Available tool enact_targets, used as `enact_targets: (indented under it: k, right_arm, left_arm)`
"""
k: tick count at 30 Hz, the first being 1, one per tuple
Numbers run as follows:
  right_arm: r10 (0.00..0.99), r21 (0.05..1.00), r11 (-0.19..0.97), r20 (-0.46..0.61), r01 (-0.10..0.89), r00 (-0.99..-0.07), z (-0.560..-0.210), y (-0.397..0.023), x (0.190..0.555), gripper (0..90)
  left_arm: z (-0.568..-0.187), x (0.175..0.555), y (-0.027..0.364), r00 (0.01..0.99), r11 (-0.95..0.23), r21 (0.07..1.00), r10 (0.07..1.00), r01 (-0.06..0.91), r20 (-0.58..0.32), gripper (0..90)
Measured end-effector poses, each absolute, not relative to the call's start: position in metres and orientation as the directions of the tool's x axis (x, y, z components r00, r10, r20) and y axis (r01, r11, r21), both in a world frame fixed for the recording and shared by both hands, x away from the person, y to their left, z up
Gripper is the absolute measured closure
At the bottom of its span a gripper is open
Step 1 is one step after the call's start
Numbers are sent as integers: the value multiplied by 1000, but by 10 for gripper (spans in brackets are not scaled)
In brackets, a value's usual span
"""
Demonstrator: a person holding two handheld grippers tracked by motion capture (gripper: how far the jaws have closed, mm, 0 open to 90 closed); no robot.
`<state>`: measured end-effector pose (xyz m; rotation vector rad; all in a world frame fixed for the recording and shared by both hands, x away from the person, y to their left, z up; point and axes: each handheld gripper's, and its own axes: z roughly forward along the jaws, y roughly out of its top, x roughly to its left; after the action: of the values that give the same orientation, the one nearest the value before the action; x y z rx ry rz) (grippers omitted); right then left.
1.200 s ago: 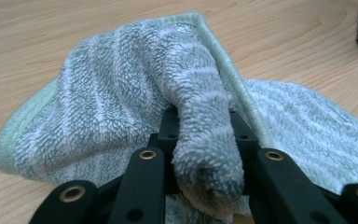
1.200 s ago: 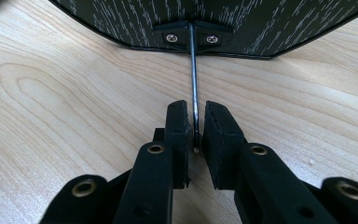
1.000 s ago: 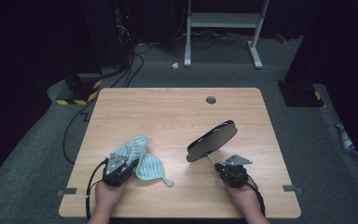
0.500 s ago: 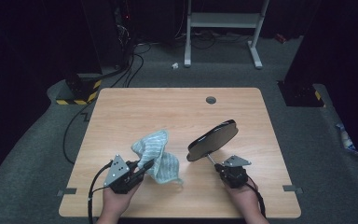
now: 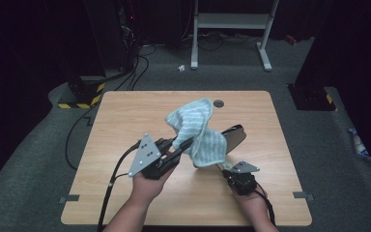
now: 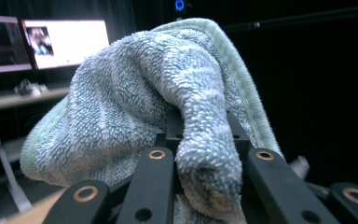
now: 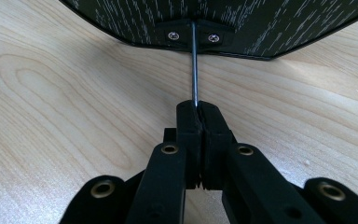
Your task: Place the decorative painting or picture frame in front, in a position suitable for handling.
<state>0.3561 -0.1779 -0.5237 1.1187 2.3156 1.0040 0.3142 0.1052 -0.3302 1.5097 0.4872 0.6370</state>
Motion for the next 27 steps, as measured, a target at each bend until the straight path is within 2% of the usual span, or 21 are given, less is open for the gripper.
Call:
enact_targets:
  k: [3, 9, 13, 17, 21, 27]
  right_arm:
    - [790, 739, 431, -30, 518, -613, -524, -178, 356, 877]
    - [790, 739, 429, -27, 520, -613, -524, -178, 356, 877]
    - [789, 739, 429, -27, 519, -614, -524, -178, 356, 877]
    - [789, 739, 431, -30, 518, -614, -524, -179, 357, 878]
    - [791, 740, 423, -20, 524, -611, -524, -179, 357, 878]
    - [790, 739, 424, -19, 524, -613, -524, -179, 357, 878]
  left_arm:
    - [-323, 329, 85, 750, -70, 994, 653, -81, 107, 780]
    - [-322, 355, 54, 759, -55, 998, 649, -17, 49, 780]
    - [-323, 363, 38, 762, -95, 995, 645, -3, 64, 783]
    - [-333, 365, 38, 752, -152, 988, 652, 2, 99, 793]
    - [-346, 359, 45, 720, -241, 970, 669, -22, 183, 797]
    - [-364, 344, 70, 715, -263, 965, 671, -21, 198, 797]
